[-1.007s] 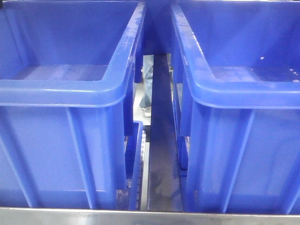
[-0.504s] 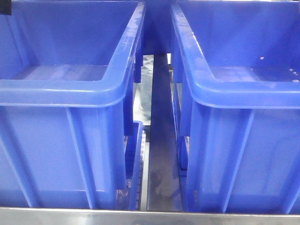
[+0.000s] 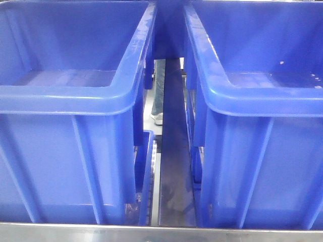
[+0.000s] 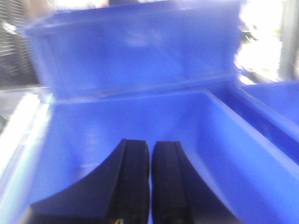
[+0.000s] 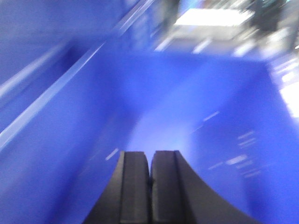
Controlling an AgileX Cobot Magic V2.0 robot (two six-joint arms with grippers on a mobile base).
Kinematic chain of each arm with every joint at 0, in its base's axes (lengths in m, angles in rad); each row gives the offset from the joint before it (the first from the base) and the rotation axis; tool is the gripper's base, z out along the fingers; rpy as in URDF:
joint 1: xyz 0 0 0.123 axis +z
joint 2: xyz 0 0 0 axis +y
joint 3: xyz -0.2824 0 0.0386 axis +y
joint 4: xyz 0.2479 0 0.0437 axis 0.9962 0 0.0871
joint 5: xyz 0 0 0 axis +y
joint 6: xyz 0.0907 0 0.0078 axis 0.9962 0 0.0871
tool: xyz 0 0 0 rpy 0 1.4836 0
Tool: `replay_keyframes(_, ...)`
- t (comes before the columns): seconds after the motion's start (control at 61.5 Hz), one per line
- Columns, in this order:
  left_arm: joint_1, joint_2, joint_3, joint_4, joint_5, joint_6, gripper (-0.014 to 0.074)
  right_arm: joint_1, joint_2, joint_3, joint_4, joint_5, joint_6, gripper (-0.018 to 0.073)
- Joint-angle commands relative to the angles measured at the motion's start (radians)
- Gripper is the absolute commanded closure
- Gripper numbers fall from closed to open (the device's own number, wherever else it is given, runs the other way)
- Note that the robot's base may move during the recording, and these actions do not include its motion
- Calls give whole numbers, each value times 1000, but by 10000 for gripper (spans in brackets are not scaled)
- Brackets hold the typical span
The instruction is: Sort and place red and blue blocks on shelf
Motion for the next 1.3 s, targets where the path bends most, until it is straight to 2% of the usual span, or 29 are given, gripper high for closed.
replay_keyframes(0.0, 33, -50, -36, -8, 22, 2, 470, -22, -48, -38, 1, -14, -6, 504)
replay_keyframes(0.26, 157, -201, -4, -8, 85, 2, 470, -25, -226, -32, -11, 77, -7, 504)
replay_keyframes(0.341, 197, -242, 10, -32, 122, 2, 470, -25, -271, -23, -11, 96, -7, 504)
replay_keyframes(0.52, 252, -298, 15, -38, 151, 2, 470, -26, -330, -22, -14, 156, -7, 504)
replay_keyframes(0.796, 262, -300, 15, -38, 151, 2, 470, -31, -333, -22, -15, 111, -7, 503)
replay_keyframes(1.04, 262, -300, 15, -38, 159, 2, 471, -108, -333, -22, -61, 144, -7, 503)
replay_keyframes(1.284, 262, -300, 15, -38, 159, 2, 471, -116, -333, -22, -61, 152, -7, 503)
